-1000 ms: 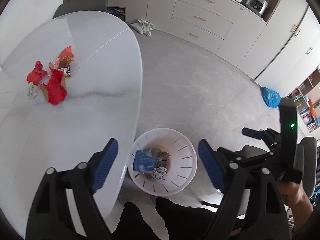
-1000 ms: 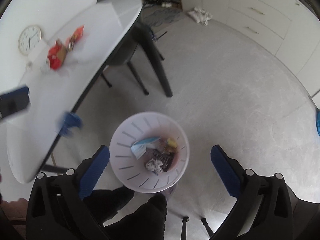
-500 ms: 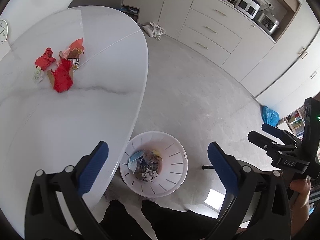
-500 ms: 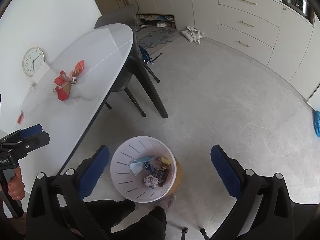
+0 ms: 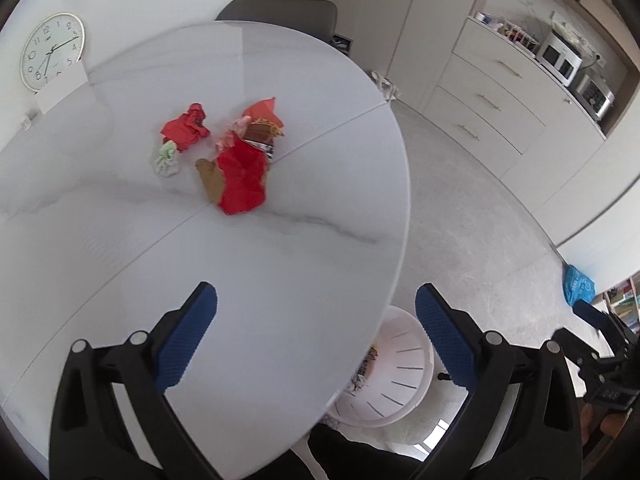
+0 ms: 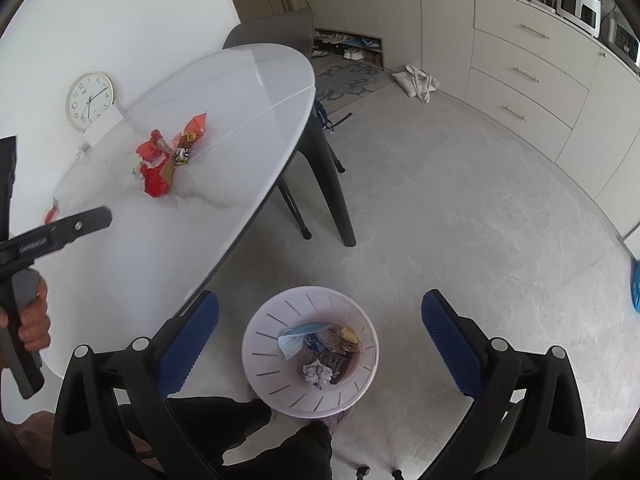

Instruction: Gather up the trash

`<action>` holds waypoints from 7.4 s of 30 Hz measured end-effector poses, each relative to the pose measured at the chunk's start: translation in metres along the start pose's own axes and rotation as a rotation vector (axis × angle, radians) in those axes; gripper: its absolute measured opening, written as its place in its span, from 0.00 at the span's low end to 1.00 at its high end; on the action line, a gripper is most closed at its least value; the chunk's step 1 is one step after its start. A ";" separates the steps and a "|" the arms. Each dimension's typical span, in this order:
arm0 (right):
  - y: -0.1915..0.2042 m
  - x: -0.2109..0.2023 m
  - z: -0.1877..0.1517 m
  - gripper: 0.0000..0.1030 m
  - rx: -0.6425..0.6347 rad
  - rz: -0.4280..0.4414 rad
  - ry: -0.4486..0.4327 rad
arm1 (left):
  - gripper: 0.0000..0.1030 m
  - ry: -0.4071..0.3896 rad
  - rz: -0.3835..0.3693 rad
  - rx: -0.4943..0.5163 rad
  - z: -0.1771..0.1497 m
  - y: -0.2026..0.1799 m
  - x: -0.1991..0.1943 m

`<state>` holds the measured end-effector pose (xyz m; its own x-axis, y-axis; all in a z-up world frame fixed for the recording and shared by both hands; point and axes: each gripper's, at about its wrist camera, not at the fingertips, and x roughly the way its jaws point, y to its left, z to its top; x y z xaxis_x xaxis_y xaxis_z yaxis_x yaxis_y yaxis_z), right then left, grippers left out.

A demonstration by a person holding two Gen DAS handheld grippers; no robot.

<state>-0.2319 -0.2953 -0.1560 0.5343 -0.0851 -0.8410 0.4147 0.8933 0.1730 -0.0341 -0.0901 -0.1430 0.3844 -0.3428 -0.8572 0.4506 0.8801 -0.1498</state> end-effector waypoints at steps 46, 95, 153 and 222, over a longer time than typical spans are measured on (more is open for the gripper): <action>0.196 0.090 0.151 0.98 -0.271 0.192 0.034 | 0.37 0.029 0.146 -0.198 0.042 0.130 0.054; 0.339 0.166 0.206 0.42 -0.955 0.423 0.395 | 0.37 0.010 0.075 -0.078 0.008 0.191 -0.031; 0.063 0.059 -0.013 0.95 -0.087 0.114 0.286 | 0.93 0.064 -0.071 0.219 -0.009 0.037 -0.025; 0.224 0.265 0.199 0.61 0.018 0.006 0.293 | 0.31 0.027 0.159 -0.072 0.094 0.213 0.061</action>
<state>0.1489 -0.2056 -0.2379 0.3026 0.0531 -0.9516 0.4268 0.8852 0.1851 0.1608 0.0452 -0.1814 0.4240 -0.1889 -0.8857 0.3262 0.9442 -0.0452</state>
